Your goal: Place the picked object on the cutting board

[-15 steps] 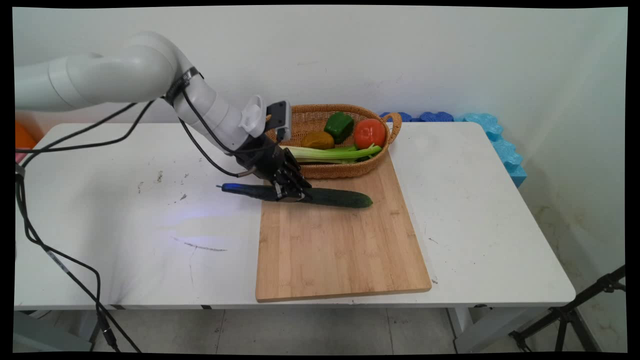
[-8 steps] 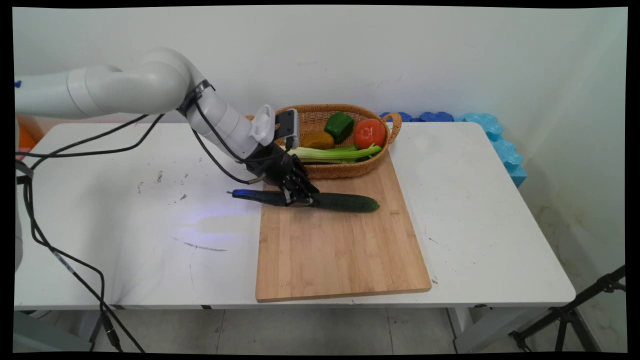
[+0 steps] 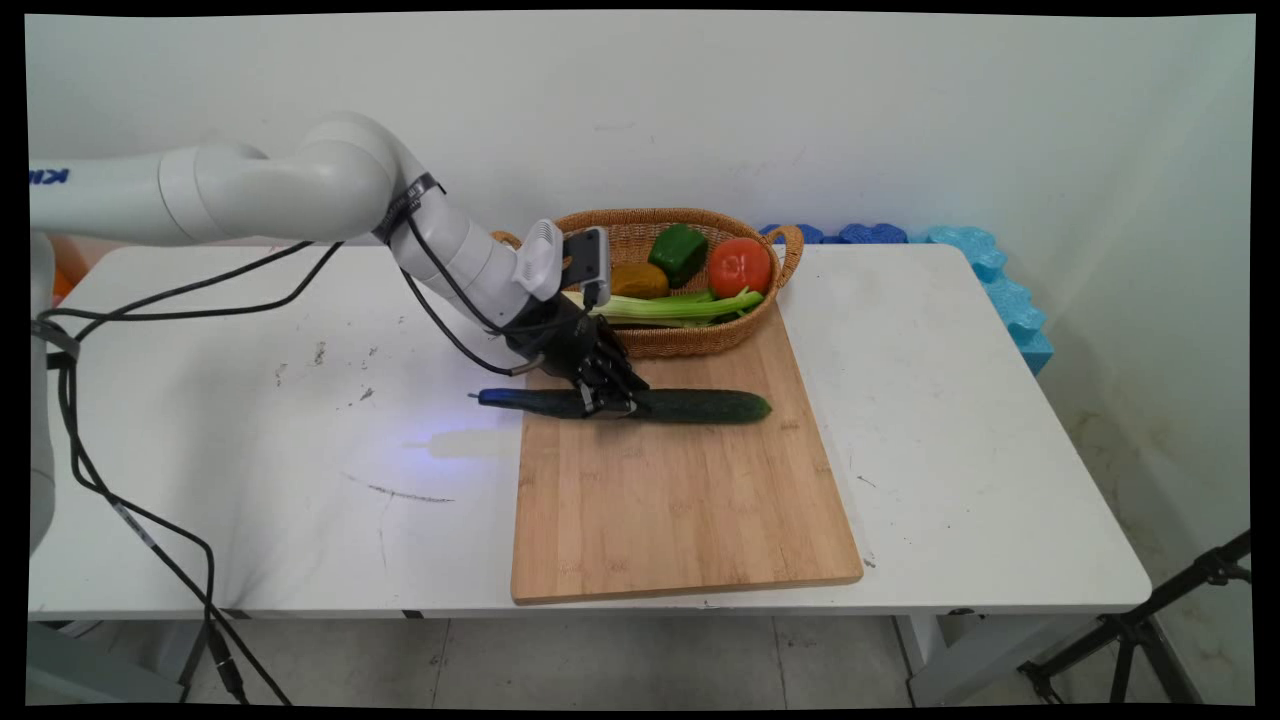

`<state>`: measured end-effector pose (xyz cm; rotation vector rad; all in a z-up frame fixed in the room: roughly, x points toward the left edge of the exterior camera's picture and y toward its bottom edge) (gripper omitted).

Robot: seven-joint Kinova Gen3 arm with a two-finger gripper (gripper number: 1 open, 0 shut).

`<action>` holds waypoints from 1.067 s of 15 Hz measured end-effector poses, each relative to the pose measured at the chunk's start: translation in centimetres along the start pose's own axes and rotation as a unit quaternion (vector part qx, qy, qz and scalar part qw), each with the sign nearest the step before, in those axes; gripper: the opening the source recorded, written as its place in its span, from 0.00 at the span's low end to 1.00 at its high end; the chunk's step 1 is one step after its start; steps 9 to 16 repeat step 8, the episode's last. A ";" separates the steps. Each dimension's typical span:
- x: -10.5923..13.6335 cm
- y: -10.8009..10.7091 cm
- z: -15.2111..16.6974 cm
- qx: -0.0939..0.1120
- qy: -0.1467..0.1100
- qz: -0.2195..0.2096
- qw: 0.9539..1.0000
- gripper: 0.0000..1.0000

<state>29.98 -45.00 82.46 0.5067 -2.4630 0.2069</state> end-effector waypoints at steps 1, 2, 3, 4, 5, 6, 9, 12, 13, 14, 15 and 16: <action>0.0 0.0 0.1 0.000 0.001 0.000 1.000 0.00; 0.0 0.0 0.2 0.000 0.001 0.000 1.000 1.00; 0.0 0.0 0.3 -0.001 0.002 0.000 1.000 1.00; 0.0 0.1 0.3 -0.001 0.003 0.001 1.000 1.00; 0.1 0.1 0.4 -0.002 0.003 0.001 1.000 1.00; 0.1 0.1 0.4 -0.002 0.004 0.001 1.000 1.00; 0.3 0.3 0.4 -0.003 0.006 0.002 1.000 1.00; 0.3 0.3 0.4 -0.003 0.006 0.002 1.000 1.00; 0.3 0.3 0.4 -0.003 0.006 0.002 1.000 1.00; 0.3 0.3 0.4 -0.003 0.006 0.002 1.000 1.00; 0.3 0.3 0.4 -0.003 0.006 0.002 1.000 1.00; 0.3 0.3 0.4 -0.003 0.006 0.002 1.000 1.00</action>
